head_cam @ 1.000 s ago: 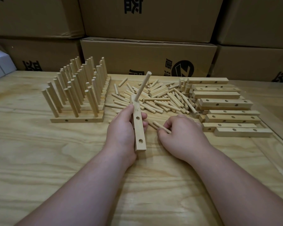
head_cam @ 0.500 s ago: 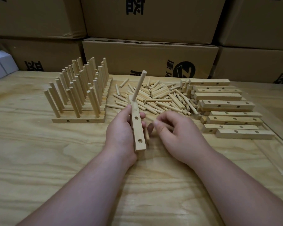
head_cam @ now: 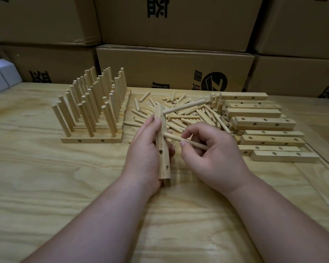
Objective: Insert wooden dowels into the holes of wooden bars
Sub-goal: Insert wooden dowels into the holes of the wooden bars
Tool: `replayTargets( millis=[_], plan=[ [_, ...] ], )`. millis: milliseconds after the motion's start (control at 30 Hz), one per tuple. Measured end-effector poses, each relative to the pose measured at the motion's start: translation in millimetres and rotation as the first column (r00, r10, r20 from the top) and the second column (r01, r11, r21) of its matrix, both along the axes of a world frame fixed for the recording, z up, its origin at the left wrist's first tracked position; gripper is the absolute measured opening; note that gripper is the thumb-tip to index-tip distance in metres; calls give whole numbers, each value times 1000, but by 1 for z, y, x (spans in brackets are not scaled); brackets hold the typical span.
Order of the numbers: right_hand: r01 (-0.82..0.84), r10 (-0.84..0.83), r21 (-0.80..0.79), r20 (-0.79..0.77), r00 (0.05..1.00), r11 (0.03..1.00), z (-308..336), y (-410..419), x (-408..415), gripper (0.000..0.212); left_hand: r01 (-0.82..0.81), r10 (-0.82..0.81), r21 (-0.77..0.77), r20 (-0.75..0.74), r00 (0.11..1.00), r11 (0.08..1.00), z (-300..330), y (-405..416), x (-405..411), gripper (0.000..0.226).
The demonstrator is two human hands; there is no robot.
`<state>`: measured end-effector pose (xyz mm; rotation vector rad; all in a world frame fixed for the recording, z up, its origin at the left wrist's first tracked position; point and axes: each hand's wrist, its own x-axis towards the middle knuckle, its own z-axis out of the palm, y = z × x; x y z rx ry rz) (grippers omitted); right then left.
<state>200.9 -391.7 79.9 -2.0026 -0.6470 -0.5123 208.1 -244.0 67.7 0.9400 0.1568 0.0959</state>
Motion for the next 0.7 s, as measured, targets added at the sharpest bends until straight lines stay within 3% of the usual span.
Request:
replayTargets(
  millis=[333, 500, 633, 700],
  plan=[
    [-16, -4, -86, -227, 974, 996, 17, -18, 1, 9, -28, 27, 56, 28, 999, 998, 2, -3, -3, 20],
    [-7, -57, -269, -229, 972, 963, 32, -21, 1, 7, -46, 36, 162, 60, 998, 986, 0, -5, -4, 29],
    [11, -87, -316, -228, 970, 949, 34, -15, 0, 7, -48, 44, 139, 33, 998, 989, 2, -5, -4, 29],
    [17, -81, -262, -236, 968, 965, 34, -13, -1, 5, -35, 33, 132, 16, 999, 991, 3, -5, -5, 28]
  ],
)
